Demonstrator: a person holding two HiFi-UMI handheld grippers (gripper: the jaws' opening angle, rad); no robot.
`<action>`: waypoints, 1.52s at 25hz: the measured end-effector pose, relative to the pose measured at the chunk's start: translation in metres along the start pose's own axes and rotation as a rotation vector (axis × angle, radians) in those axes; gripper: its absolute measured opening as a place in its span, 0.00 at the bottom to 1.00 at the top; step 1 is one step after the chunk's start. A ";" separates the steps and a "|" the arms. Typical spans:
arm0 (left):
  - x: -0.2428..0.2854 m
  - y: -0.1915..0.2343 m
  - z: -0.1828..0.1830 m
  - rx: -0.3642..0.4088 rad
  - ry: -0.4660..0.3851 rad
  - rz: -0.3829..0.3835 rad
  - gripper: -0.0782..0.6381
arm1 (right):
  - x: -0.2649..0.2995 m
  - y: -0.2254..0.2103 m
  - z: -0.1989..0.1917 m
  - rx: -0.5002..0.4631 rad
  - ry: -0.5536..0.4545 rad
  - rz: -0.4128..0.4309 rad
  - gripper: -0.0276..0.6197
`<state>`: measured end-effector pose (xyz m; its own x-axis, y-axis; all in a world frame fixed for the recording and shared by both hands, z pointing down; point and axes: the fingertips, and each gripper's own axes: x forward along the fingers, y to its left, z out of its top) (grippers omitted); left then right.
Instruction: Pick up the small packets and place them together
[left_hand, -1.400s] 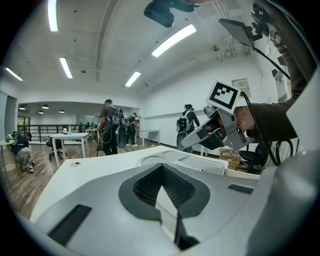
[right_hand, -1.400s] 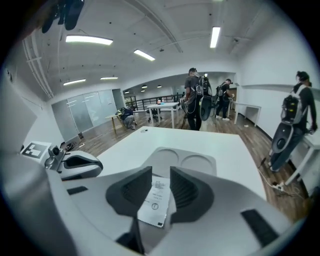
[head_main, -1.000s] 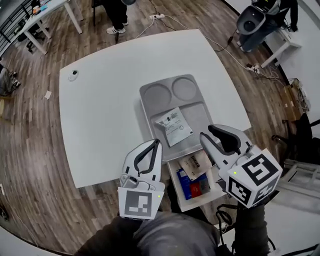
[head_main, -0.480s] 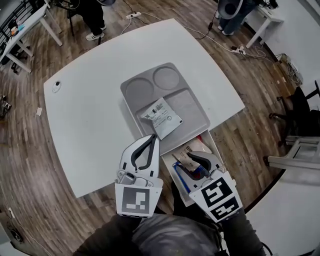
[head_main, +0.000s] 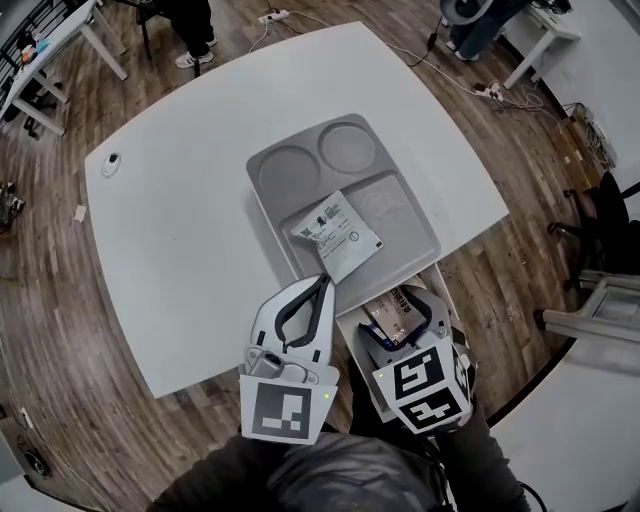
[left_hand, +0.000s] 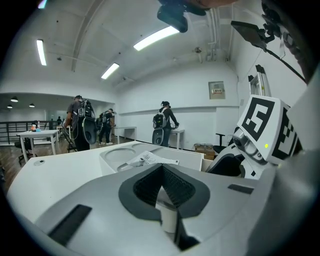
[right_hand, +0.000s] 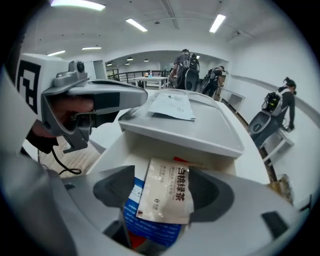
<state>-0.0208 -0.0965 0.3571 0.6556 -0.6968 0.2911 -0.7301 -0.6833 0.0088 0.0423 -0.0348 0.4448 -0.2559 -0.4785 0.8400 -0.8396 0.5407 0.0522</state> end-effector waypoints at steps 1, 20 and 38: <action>0.001 0.000 -0.002 -0.002 0.004 -0.001 0.11 | 0.002 -0.002 -0.001 -0.016 0.010 -0.014 0.55; -0.004 0.000 0.001 -0.014 0.010 -0.003 0.11 | -0.047 -0.001 0.010 -0.092 -0.043 -0.071 0.14; -0.029 -0.007 0.079 0.063 -0.136 0.005 0.11 | -0.093 -0.033 0.134 -0.152 -0.263 -0.054 0.14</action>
<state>-0.0194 -0.0891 0.2728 0.6750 -0.7205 0.1588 -0.7228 -0.6890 -0.0539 0.0299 -0.1008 0.2926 -0.3447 -0.6613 0.6662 -0.7791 0.5974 0.1899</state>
